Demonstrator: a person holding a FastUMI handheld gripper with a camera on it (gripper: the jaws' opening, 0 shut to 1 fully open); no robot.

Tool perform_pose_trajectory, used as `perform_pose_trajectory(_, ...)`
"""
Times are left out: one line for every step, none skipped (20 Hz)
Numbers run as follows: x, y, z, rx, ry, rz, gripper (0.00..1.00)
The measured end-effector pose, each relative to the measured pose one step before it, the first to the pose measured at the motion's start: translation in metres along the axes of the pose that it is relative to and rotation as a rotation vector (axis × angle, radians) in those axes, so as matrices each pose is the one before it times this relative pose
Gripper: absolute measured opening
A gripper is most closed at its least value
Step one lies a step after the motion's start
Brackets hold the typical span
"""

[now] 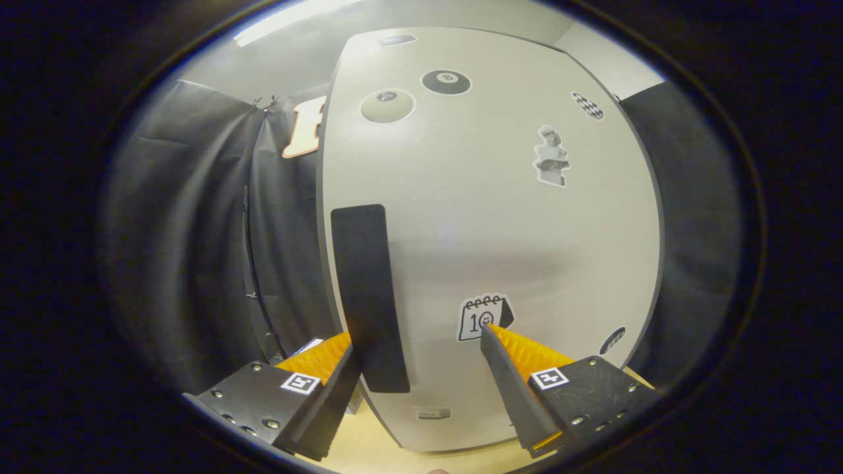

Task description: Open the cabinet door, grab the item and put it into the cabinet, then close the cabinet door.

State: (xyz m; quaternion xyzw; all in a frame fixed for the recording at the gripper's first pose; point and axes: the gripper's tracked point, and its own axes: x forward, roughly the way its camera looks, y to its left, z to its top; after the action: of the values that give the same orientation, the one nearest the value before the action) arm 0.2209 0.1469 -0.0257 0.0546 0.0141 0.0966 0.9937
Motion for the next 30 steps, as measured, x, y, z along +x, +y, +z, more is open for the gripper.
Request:
perform_pose_trajectory(0.00162, 0.00015, -0.00048, -0.00208, -0.00782, -0.01076, 1.0)
perform_pose_trajectory(0.002, -0.0002, 0.00002, -0.00221, -0.00878, -0.0102, 1.0)
perform_pose_trajectory(0.00123, -0.00039, -0.00039, -0.00586, -0.00592, -0.00859, 1.0)
perform_pose_trajectory(-0.00035, 0.00105, -0.00038, -0.00661, -0.00546, -0.00522, 1.0)
perform_pose_trajectory(-0.00245, 0.0009, 0.00061, -0.00265, -0.00471, -0.00394, 1.0)
perform_pose_trajectory(0.00093, -0.00019, -0.00103, -0.00142, 0.00731, 0.0009, 1.0)
perform_pose_trajectory(0.00187, -0.00093, 0.00128, 0.00048, -0.00718, 0.00026, 1.0)
perform_pose_trajectory(0.00074, -0.00019, -0.00108, 0.00556, 0.00868, 0.00054, 1.0)
perform_pose_trajectory(-0.00077, 0.00032, -0.00027, 0.00534, 0.00332, 0.00096, 1.0)
perform_pose_trajectory(-0.00162, 0.00057, -0.00038, 0.00137, 0.01099, 0.00706, 1.0)
perform_pose_trajectory(-0.00136, 0.00296, -0.00496, 0.01572, 0.02849, 0.01569, 1.0)
perform_pose_trajectory(-0.00465, 0.00068, -0.00587, 0.0202, 0.03735, 0.00682, 1.0)
perform_pose_trajectory(-0.00723, -0.00188, -0.00109, 0.01253, 0.01086, -0.00081, 1.0)
perform_pose_trajectory(-0.01041, -0.00231, 0.00237, 0.00527, -0.01111, -0.004, 1.0)
perform_pose_trajectory(-0.01359, -0.00062, 0.00231, -0.00029, -0.01245, 0.00215, 1.0)
perform_pose_trajectory(-0.01591, 0.00024, 0.0014, -0.00609, -0.00587, 0.00446, 1.0)
perform_pose_trajectory(-0.01742, -0.00249, 0.00056, -0.01643, -0.00467, -0.00413, 1.0)
perform_pose_trajectory(-0.01914, -0.0044, 0.001, -0.0186, -0.00667, -0.01116, 1.0)
perform_pose_trajectory(-0.02029, -0.00378, 0.00122, -0.01556, -0.00642, -0.00814, 1.0)
perform_pose_trajectory(-0.01938, -0.00377, 0.00283, -0.01103, -0.00907, -0.00687, 1.0)
perform_pose_trajectory(-0.01816, -0.00433, 0.00257, -0.00684, -0.00503, -0.00532, 1.0)
perform_pose_trajectory(-0.01779, -0.00311, 0.00213, -0.00332, 0.00277, -0.00112, 1.0)
perform_pose_trajectory(-0.01568, -0.00464, 0.00158, -0.00492, 0.00512, -0.00579, 1.0)
perform_pose_trajectory(-0.01551, -0.00695, 0.002, 0.00098, 0.00324, -0.01453, 1.0)
perform_pose_trajectory(-0.01458, -0.00496, 0.00223, 0.00466, -0.00061, -0.00952, 1.0)
perform_pose_trajectory(-0.01379, -0.00566, 0.00283, 0.00256, -0.00535, -0.0122, 1.0)
perform_pose_trajectory(-0.013, -0.0068, 0.00124, -0.00164, -0.00298, -0.01329, 1.0)
perform_pose_trajectory(-0.01305, -0.00656, 0.00032, -0.00236, 0.00524, -0.01623, 1.0)
perform_pose_trajectory(-0.01397, -0.00756, -0.00139, -0.00162, 0.00626, -0.01722, 1.0)
perform_pose_trajectory(-0.0103, -0.0049, -0.00068, 0.00321, 0.00371, -0.01208, 1.0)
